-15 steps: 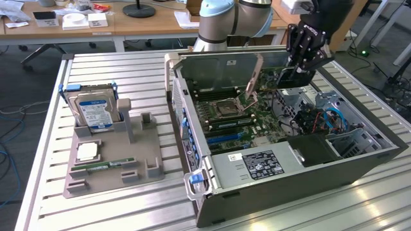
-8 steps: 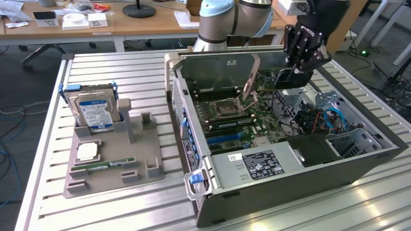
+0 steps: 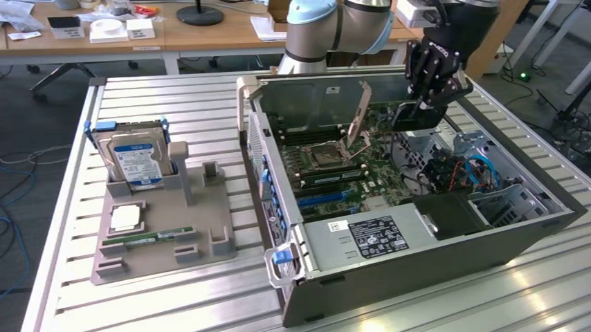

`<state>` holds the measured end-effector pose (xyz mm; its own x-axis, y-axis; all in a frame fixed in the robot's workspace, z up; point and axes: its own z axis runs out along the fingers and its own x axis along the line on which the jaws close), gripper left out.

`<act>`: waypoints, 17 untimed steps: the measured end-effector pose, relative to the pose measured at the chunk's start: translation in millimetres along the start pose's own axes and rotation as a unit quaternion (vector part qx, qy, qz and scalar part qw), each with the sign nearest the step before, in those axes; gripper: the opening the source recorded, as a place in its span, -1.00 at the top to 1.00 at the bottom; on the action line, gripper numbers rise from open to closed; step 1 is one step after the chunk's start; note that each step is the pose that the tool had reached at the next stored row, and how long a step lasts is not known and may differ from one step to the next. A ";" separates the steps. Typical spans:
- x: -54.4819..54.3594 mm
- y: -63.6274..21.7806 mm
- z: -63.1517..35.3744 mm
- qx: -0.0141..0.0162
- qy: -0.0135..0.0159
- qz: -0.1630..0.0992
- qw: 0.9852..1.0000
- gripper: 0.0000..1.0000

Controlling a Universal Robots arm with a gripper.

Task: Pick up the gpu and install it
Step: 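Insert the gpu into the slot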

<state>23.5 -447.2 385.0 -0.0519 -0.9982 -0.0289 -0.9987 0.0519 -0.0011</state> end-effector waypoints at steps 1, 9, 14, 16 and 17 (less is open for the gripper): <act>0.0 0.0 0.0 0.000 0.000 0.000 1.000 0.47; 0.6 11.9 1.2 0.001 0.000 0.000 1.000 0.47; 1.2 24.3 2.1 0.002 0.000 0.000 1.000 0.47; 1.3 27.8 2.8 0.002 0.000 0.000 1.000 0.47; 1.5 29.1 3.1 0.002 0.000 0.000 1.000 0.47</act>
<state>-5.6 -447.1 381.8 -0.0519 -0.9982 -0.0293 -0.9986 0.0521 -0.0060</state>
